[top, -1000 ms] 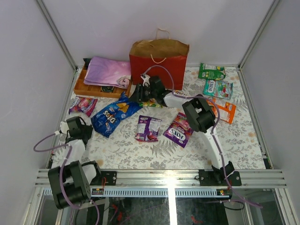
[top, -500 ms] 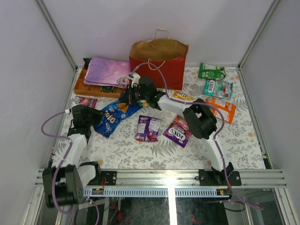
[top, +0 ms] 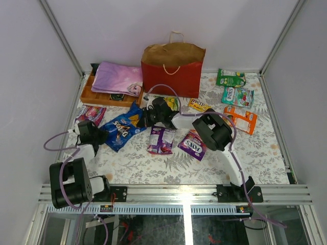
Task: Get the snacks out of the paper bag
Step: Adjust the snack at the center of the board.
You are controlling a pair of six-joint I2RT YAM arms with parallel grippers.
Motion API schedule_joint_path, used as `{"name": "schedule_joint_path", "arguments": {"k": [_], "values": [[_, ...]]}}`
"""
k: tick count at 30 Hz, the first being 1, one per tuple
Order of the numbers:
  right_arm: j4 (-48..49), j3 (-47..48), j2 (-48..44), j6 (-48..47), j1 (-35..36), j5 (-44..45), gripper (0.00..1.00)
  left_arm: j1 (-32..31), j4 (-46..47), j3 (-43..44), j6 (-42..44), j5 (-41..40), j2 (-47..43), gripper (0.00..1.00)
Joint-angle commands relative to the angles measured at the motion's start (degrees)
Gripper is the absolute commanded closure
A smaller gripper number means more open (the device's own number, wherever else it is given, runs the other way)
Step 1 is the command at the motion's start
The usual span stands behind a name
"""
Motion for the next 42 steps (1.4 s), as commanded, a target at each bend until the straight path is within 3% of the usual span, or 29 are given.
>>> {"name": "schedule_joint_path", "arguments": {"k": [1,8,10,13,15,17,20,24,32,37,42], "values": [[-3.1,-4.1,-4.4,0.8,1.5,-1.3,1.0,0.9,-4.0,0.5,1.1,-10.8,-4.0,0.98],[-8.0,-3.4,-6.4,-0.2,5.6,-1.6,0.99,0.9,-5.4,2.1,1.9,-10.9,-5.0,0.97],[-8.7,-2.4,-7.7,-0.5,5.9,-1.7,0.87,0.9,-4.3,2.1,2.1,-7.1,-6.6,0.95],[-11.4,0.6,-11.0,-3.7,5.9,0.7,0.65,0.0,1.0,1.9,2.0,2.9,-9.5,0.83],[-12.4,3.0,-12.8,-5.1,5.6,2.1,0.61,-3.2,-1.0,5.2,1.4,4.6,-9.6,0.8],[-10.1,4.8,-13.4,-4.1,4.9,1.1,0.63,-7.9,-3.2,7.3,0.9,4.5,-9.4,0.8],[-3.8,6.4,-11.7,1.1,2.8,-2.1,0.79,-13.1,-0.2,5.5,-2.5,5.0,-9.9,0.81],[2.6,8.6,-6.0,9.3,-0.1,-4.9,0.95,-14.8,5.3,-0.3,-6.0,4.0,-9.4,0.82],[6.7,10.7,5.9,14.3,-3.1,-4.5,0.98,-13.1,8.4,-3.9,-5.7,-8.8,-3.1,0.89],[6.3,14.8,10.7,14.9,-4.8,-3.6,0.99,-7.3,10.6,-3.5,-4.1,-10.1,1.0,0.89],[3.0,18.1,12.4,13.0,-7.1,-1.7,0.99,-1.3,10.2,-4.9,-3.9,-6.2,5.4,0.91]]}}
